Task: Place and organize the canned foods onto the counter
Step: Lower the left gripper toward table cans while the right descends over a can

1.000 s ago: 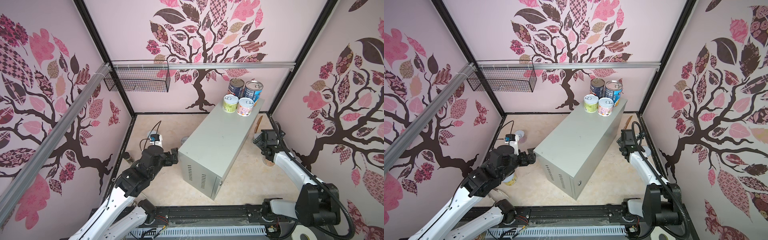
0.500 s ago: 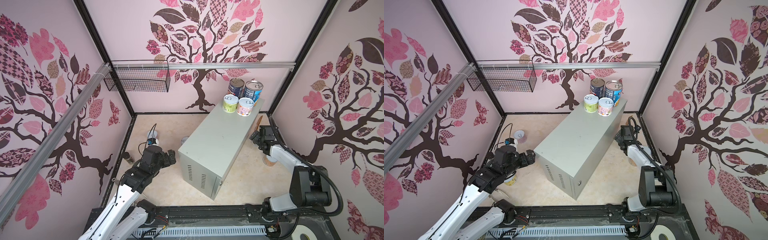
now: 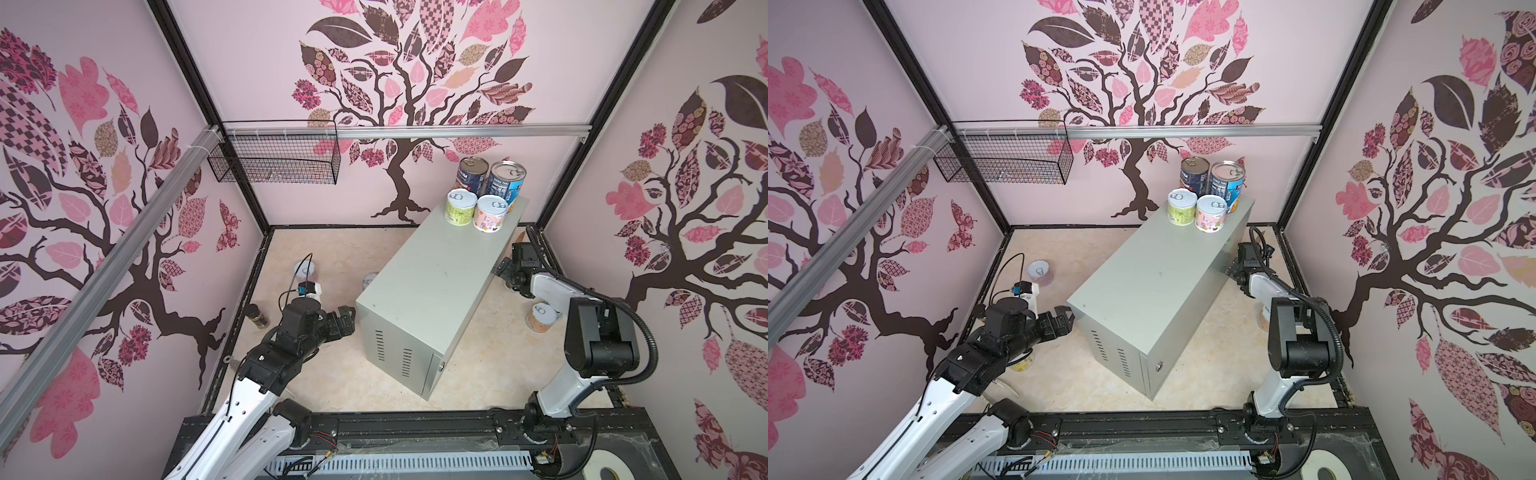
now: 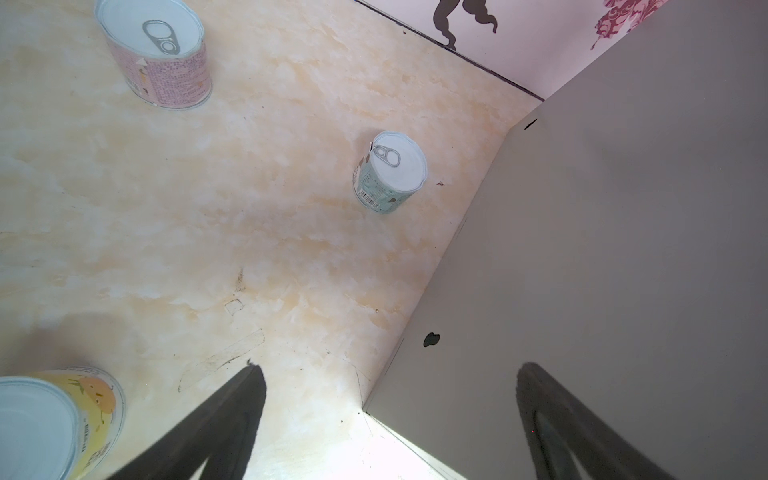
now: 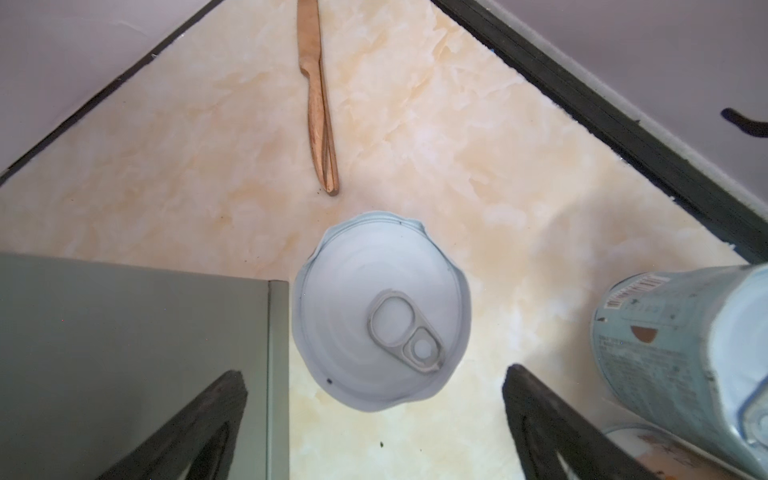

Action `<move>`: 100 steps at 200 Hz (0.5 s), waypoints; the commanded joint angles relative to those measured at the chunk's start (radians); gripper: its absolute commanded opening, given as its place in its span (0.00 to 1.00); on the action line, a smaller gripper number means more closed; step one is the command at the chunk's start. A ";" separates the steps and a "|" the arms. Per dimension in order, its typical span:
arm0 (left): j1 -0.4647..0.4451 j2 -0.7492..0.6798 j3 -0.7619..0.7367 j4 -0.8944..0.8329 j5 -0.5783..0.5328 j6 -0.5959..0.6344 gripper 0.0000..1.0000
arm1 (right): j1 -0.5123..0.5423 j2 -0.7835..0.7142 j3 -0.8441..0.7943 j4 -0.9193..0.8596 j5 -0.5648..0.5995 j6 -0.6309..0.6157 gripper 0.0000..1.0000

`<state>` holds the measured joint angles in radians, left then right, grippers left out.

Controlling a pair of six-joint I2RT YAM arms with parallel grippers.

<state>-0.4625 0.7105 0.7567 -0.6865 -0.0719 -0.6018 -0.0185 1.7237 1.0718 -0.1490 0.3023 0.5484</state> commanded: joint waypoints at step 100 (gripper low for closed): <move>0.000 0.006 -0.021 0.013 0.029 0.019 0.98 | -0.092 0.165 0.119 0.016 -0.131 -0.112 1.00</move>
<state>-0.4625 0.7181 0.7567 -0.6861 -0.0483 -0.5983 -0.1078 1.8454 1.1301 -0.1070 0.1761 0.4892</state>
